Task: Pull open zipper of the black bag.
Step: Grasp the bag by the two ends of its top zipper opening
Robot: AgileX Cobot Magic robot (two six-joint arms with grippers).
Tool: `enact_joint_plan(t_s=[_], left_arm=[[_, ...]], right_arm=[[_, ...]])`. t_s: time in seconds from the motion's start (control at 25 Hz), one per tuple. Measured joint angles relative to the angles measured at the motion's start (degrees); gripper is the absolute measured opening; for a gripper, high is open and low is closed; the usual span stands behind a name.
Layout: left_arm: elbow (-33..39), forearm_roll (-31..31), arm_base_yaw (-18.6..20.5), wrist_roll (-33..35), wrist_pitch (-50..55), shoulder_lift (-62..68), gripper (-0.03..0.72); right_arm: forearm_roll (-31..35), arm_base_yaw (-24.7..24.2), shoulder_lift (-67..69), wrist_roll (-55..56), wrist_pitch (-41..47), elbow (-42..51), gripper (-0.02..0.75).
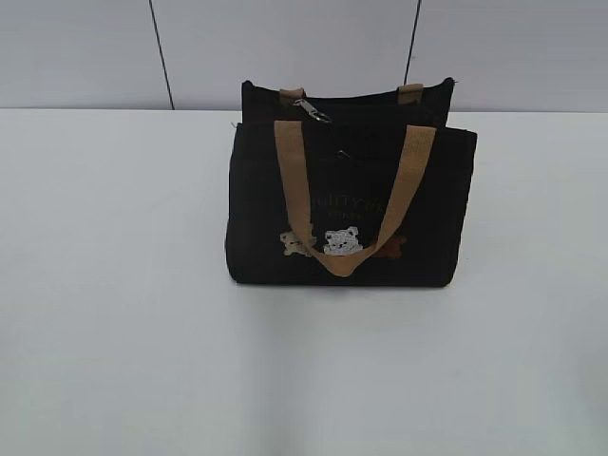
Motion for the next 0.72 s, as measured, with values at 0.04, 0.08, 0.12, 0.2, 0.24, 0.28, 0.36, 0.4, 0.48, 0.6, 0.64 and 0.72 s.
enact_joint_plan(t_s=[0.04, 0.08, 0.12, 0.2, 0.24, 0.28, 0.36, 0.4, 0.48, 0.6, 0.64, 0.72], left_arm=[[0.00, 0.00, 0.00, 0.00, 0.00, 0.00, 0.507], [0.00, 0.00, 0.00, 0.00, 0.00, 0.00, 0.507], [0.00, 0.00, 0.00, 0.00, 0.00, 0.00, 0.507], [0.00, 0.00, 0.00, 0.00, 0.00, 0.00, 0.507], [0.00, 0.00, 0.00, 0.00, 0.00, 0.00, 0.507], [0.00, 0.00, 0.00, 0.00, 0.00, 0.00, 0.507], [0.00, 0.00, 0.00, 0.00, 0.00, 0.00, 0.507], [0.00, 0.00, 0.00, 0.00, 0.00, 0.00, 0.507], [0.00, 0.00, 0.00, 0.00, 0.00, 0.00, 0.507], [0.00, 0.00, 0.00, 0.00, 0.00, 0.00, 0.507], [0.00, 0.00, 0.00, 0.00, 0.00, 0.00, 0.507], [0.00, 0.00, 0.00, 0.00, 0.00, 0.00, 0.507]], right_arm=[[0.00, 0.00, 0.00, 0.00, 0.00, 0.00, 0.483], [0.00, 0.00, 0.00, 0.00, 0.00, 0.00, 0.483], [0.00, 0.00, 0.00, 0.00, 0.00, 0.00, 0.483], [0.00, 0.00, 0.00, 0.00, 0.00, 0.00, 0.483], [0.00, 0.00, 0.00, 0.00, 0.00, 0.00, 0.483], [0.00, 0.00, 0.00, 0.00, 0.00, 0.00, 0.483], [0.00, 0.00, 0.00, 0.00, 0.00, 0.00, 0.483], [0.00, 0.00, 0.00, 0.00, 0.00, 0.00, 0.483], [0.00, 0.00, 0.00, 0.00, 0.00, 0.00, 0.483], [0.00, 0.00, 0.00, 0.00, 0.00, 0.00, 0.483], [0.00, 0.00, 0.00, 0.00, 0.00, 0.00, 0.483], [0.00, 0.00, 0.00, 0.00, 0.00, 0.00, 0.483]])
